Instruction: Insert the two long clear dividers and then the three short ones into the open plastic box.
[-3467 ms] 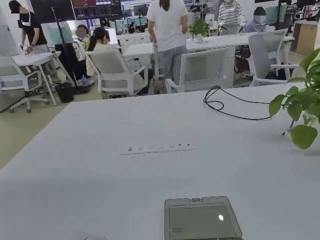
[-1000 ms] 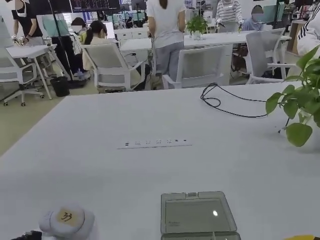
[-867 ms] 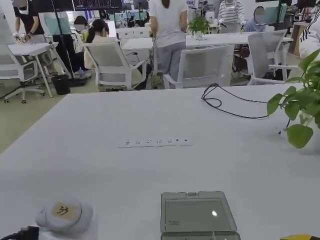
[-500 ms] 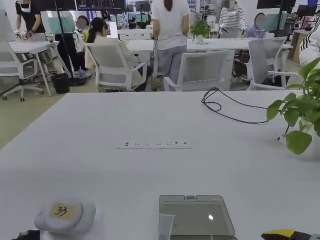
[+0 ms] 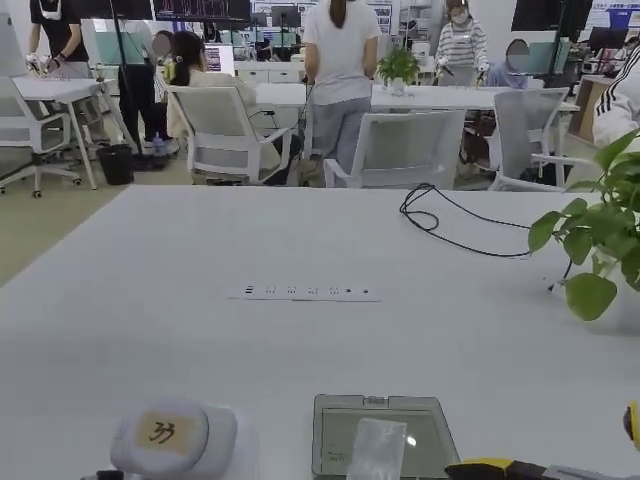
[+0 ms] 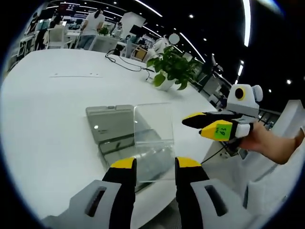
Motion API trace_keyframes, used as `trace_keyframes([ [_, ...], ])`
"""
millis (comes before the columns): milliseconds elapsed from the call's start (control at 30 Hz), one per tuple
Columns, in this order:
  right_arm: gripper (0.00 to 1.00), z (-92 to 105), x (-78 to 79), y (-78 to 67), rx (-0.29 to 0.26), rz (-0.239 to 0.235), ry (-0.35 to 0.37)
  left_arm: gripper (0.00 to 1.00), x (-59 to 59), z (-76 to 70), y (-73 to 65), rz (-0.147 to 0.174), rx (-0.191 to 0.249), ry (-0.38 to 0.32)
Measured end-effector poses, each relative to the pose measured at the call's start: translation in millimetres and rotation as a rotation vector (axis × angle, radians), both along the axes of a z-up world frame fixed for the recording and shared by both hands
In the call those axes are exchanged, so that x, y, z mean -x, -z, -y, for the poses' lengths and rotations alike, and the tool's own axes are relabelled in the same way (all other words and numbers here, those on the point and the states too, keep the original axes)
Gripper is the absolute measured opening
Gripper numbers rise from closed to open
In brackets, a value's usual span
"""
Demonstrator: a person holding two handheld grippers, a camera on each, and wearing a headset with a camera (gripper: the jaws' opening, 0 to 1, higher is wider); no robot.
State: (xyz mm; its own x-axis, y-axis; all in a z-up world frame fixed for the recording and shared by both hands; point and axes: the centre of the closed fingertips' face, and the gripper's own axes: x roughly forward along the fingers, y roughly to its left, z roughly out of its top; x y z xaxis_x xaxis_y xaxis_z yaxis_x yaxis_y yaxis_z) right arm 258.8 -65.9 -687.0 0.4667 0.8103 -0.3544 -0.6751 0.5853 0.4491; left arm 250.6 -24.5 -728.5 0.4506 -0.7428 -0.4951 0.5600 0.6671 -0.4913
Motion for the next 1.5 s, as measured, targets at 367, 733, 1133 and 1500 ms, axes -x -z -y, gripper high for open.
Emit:
trace_keyframes([
  [367, 0.18, -15.3, -0.4, 13.8, 0.001, -0.085, 0.033, 0.30, 1.4, 9.0, -5.5, 0.052, -0.012, 0.033],
  [733, 0.08, -19.9, -0.9, 20.4, 0.008, -0.134, 0.051, 0.30, -0.3, 8.2, -5.5, 0.073, -0.027, 0.046],
  [1133, 0.07, -22.7, -4.8, 22.7, 0.005, -0.183, 0.099, 0.30, -1.5, 6.6, -4.5, 0.082, -0.028, 0.049],
  [1500, 0.07, -22.0, -11.2, 18.6, 0.007, -0.217, 0.118, 0.40, 2.5, -6.0, -1.5, 0.132, -0.047, 0.106],
])
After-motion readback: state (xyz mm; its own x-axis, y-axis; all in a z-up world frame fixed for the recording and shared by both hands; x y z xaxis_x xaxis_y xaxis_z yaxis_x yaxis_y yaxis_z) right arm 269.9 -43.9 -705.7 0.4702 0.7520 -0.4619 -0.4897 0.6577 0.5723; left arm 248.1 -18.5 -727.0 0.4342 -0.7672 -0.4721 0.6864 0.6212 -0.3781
